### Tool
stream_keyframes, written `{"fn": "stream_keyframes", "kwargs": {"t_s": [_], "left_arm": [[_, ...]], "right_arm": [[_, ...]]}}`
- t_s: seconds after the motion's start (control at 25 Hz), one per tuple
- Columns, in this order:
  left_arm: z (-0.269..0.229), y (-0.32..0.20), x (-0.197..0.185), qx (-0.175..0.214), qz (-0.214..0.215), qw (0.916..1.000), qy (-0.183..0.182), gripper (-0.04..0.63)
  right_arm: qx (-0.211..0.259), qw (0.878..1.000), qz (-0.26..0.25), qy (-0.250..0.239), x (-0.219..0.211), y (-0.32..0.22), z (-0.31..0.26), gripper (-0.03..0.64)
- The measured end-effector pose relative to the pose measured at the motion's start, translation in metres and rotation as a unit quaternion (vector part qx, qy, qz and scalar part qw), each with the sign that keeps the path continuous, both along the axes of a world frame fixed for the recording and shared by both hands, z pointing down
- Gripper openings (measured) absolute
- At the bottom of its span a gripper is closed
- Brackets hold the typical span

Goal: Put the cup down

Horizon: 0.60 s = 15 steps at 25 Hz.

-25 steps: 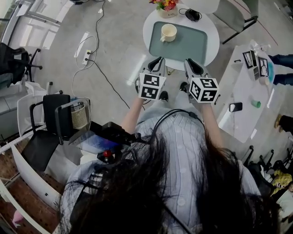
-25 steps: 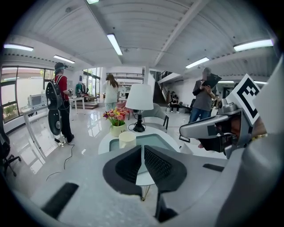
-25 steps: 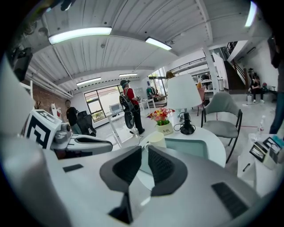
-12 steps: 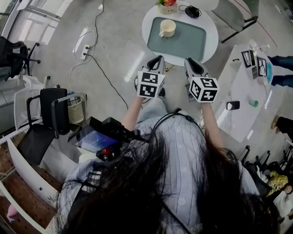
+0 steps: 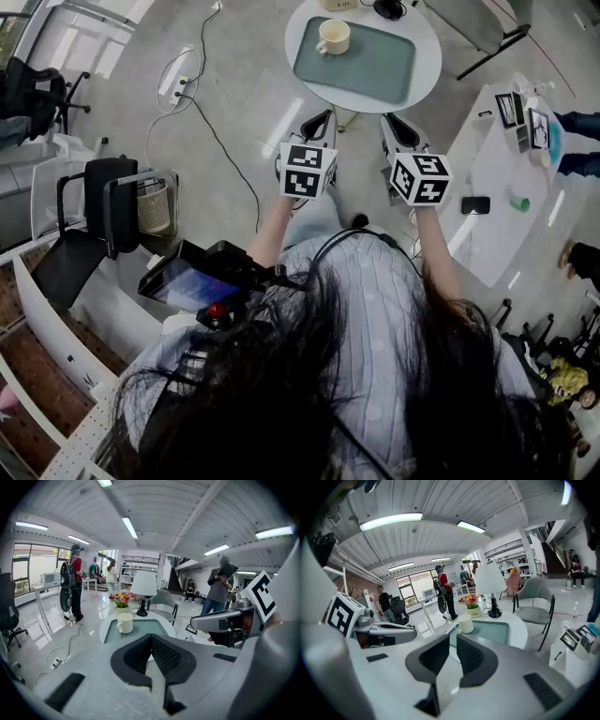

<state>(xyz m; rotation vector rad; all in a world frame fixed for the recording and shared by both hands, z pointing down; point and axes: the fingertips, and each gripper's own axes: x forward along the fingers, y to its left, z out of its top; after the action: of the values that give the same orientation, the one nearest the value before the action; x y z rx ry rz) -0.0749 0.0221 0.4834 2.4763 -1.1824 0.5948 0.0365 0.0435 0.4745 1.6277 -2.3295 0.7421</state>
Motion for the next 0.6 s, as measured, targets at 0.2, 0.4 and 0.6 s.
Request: {"fn": "stream_keyframes", "kwargs": {"t_s": [0.2,0.4,0.6], "left_arm": [[-0.001,0.033,0.011,-0.002,-0.012,0.9999,-0.003,0.015],[0.002,0.066,0.024,-0.002,-0.017,0.9998,-0.01,0.015],[0.002,0.102,0.033,-0.003,-0.02,0.9997,-0.013,0.015]], "right_arm": [[0.005,1.0,-0.003,-0.009,0.015,0.03,0.001,0.063],[0.011,1.0,-0.008,-0.018,0.027,0.062,0.001,0.063],[0.012,1.0,-0.015,-0.021,0.033,0.097,0.005,0.063]]}}
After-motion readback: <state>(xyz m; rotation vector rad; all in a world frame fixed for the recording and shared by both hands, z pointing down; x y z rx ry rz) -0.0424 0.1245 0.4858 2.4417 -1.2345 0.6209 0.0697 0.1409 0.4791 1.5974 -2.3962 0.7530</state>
